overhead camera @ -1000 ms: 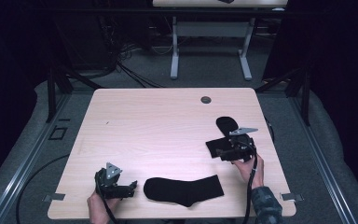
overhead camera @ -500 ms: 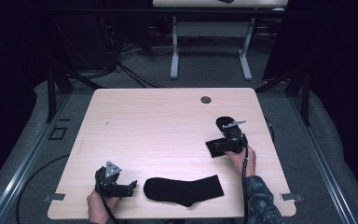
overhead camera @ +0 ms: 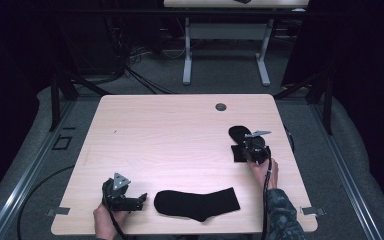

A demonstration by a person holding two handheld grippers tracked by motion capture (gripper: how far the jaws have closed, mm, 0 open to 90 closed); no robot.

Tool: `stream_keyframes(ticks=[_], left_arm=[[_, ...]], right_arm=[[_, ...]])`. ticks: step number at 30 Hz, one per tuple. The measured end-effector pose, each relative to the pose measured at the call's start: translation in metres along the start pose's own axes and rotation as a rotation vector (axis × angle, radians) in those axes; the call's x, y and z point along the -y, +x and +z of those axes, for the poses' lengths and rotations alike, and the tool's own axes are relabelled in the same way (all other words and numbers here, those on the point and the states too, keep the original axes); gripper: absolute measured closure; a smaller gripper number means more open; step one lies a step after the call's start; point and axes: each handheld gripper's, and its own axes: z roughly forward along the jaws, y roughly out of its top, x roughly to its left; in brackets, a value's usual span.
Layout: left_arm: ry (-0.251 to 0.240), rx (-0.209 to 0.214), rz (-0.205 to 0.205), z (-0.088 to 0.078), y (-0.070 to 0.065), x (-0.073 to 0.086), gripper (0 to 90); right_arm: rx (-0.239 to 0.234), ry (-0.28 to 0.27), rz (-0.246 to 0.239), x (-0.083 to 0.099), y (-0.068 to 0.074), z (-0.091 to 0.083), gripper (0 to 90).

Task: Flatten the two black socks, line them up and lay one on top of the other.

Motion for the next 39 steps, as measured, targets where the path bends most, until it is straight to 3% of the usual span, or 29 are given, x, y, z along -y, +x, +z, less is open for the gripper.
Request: stream_keyframes(ticks=[5, 8, 12, 14, 15, 20, 23, 26, 32, 35, 39], left_arm=[[0.003, 0.001, 0.004, 0.0, 0.001, 0.0, 0.0], [0.004, 0.0, 0.004, 0.0, 0.001, 0.0, 0.0], [0.003, 0.0, 0.003, 0.0, 0.001, 0.0, 0.0], [0.001, -0.001, 0.001, 0.0, 0.001, -0.001, 0.0], [0.001, -0.001, 0.001, 0.0, 0.001, -0.001, 0.0], [-0.003, -0.004, 0.0, 0.001, 0.0, 0.0, 0.0], [-0.004, -0.005, 0.0, 0.001, 0.0, 0.0, 0.0], [0.001, -0.001, 0.001, 0.0, 0.001, -0.001, 0.0], [-0.002, -0.005, 0.0, 0.001, 0.001, 0.0, 0.0], [0.001, -0.002, 0.001, 0.0, 0.001, -0.001, 0.0], [-0.004, -0.005, 0.0, 0.001, 0.0, 0.0, 0.0]], right_arm=[[-0.043, -0.038, 0.029, 0.003, -0.006, -0.001, 83.6], [-0.069, -0.09, 0.037, -0.001, -0.005, -0.017, 83.7], [-0.12, -0.16, -0.043, -0.012, 0.012, -0.052, 83.7], [-0.171, -0.205, -0.058, -0.016, 0.021, -0.065, 83.6], [-0.199, -0.199, -0.078, -0.018, 0.025, -0.071, 83.5], [-0.309, -0.238, -0.173, -0.027, 0.052, -0.093, 83.3], [-0.419, -0.253, -0.235, -0.027, 0.068, -0.098, 83.1], [-0.467, -0.225, -0.31, -0.024, 0.084, -0.094, 82.9], [-0.543, -0.143, -0.392, -0.015, 0.101, -0.069, 82.2], [-0.547, -0.079, -0.416, -0.012, 0.103, -0.052, 80.1], [-0.543, -0.011, -0.415, -0.01, 0.103, -0.039, 60.6]])
